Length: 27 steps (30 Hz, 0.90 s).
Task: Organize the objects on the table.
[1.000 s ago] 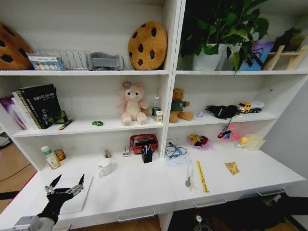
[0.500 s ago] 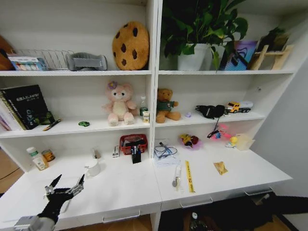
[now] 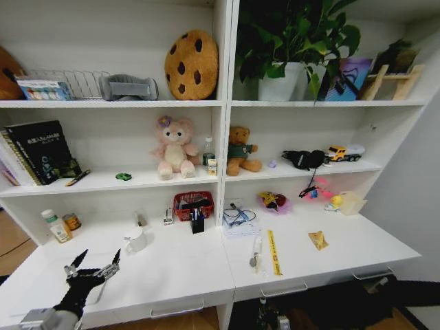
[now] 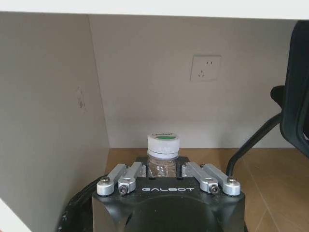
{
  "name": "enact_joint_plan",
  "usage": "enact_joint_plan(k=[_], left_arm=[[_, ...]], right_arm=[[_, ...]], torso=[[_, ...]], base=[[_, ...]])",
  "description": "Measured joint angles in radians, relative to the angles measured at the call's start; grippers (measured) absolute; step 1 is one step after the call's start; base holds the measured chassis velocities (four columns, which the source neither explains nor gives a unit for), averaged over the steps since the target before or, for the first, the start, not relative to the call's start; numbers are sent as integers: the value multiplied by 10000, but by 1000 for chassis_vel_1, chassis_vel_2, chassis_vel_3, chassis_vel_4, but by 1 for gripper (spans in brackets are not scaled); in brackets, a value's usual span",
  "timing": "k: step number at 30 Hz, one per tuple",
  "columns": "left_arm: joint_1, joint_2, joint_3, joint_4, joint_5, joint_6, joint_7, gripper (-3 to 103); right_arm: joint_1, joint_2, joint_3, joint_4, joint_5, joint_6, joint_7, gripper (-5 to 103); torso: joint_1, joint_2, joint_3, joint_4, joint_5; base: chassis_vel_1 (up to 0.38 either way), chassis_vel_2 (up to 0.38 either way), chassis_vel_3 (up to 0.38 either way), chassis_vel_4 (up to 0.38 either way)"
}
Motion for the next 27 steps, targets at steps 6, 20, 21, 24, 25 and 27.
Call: enact_joint_plan(k=[6, 20, 21, 24, 25, 27], left_arm=[[0, 0, 0, 0, 0, 0, 0, 100], [0, 0, 0, 0, 0, 0, -1, 100], [0, 0, 0, 0, 0, 0, -1, 100], [0, 0, 0, 0, 0, 0, -2, 100], [0, 0, -1, 0, 0, 0, -1, 100], [0, 0, 0, 0, 0, 0, -2, 100]], right_arm=[[262, 296, -148, -523, -528, 408, 475, 27], [-794, 165, -108, 740, -656, -15, 387, 82], [-1452, 65, -81, 1435, -663, -164, 224, 82], [-2727, -123, -22, 2733, -544, -418, 61, 92], [-3346, -191, 3, 3300, -464, -442, 36, 99], [-4124, -263, 29, 3906, -417, -354, 32, 99]], torso=[[0, 0, 0, -3, -1], [1, 0, -1, 1, -2], [1, 0, -2, -3, 2], [0, 1, -2, -5, 0], [0, 2, -3, -1, -1], [0, 1, -3, -3, 2]], base=[[0, 0, 0, 0], [0, 0, 0, 0], [0, 0, 0, 0], [0, 0, 0, 0], [0, 0, 0, 0], [0, 0, 0, 0]])
